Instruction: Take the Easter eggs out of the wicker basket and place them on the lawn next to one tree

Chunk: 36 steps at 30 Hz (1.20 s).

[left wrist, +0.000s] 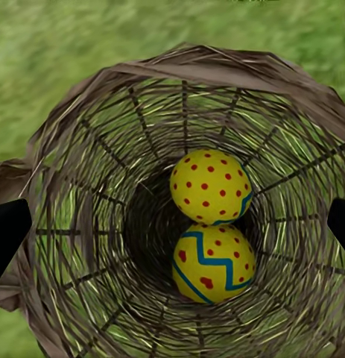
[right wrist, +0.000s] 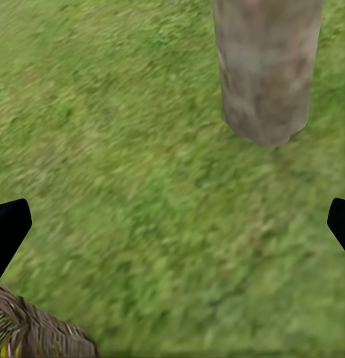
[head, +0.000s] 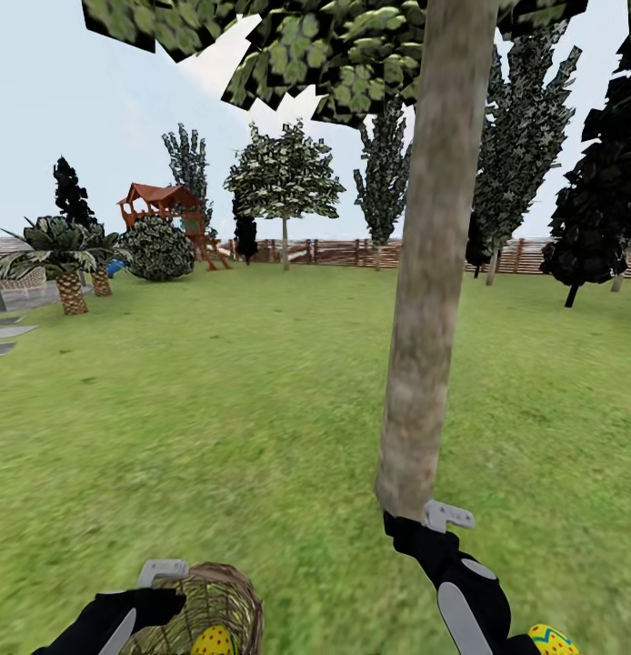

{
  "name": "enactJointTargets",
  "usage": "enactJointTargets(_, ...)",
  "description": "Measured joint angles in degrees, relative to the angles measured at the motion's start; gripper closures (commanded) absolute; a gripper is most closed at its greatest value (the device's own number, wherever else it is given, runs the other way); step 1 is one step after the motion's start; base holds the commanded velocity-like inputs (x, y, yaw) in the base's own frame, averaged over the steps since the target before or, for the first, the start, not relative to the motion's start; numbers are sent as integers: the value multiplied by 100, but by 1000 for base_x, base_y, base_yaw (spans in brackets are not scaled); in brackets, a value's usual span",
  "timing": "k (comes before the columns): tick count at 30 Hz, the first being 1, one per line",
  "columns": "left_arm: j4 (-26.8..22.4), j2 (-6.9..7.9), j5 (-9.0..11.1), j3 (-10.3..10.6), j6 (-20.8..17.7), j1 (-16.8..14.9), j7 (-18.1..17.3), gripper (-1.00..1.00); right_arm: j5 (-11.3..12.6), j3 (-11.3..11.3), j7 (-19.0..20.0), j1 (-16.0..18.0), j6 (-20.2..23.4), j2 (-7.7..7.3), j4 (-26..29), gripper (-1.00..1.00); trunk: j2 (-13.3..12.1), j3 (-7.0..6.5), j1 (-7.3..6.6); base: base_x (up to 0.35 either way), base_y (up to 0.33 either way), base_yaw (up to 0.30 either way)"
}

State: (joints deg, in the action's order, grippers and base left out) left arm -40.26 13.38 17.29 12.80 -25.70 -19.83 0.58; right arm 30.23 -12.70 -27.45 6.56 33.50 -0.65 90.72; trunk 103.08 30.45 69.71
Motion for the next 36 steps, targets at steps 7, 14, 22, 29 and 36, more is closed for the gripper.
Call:
enactJointTargets(7,0,2,3,185,156,0,-28,-100,0,0,0,4,0,0,0,-100,281,126,154,0,0,0)
enactJointTargets(14,0,4,1,459,205,0,-26,-100,0,0,0,6,0,0,0,-100,562,251,308,0,0,0)
enactJointTargets(22,0,3,1,499,280,0,-32,-100,0,0,0,6,0,0,0,-100,883,395,483,0,0,0)
enactJointTargets(29,0,2,0,509,322,2,-34,-100,0,0,0,8,0,-6,0,-100,1163,521,637,0,0,0)
enactJointTargets(36,0,2,0,512,334,1,-34,-100,0,0,0,8,0,-8,-2,-100,1444,646,791,0,0,0)
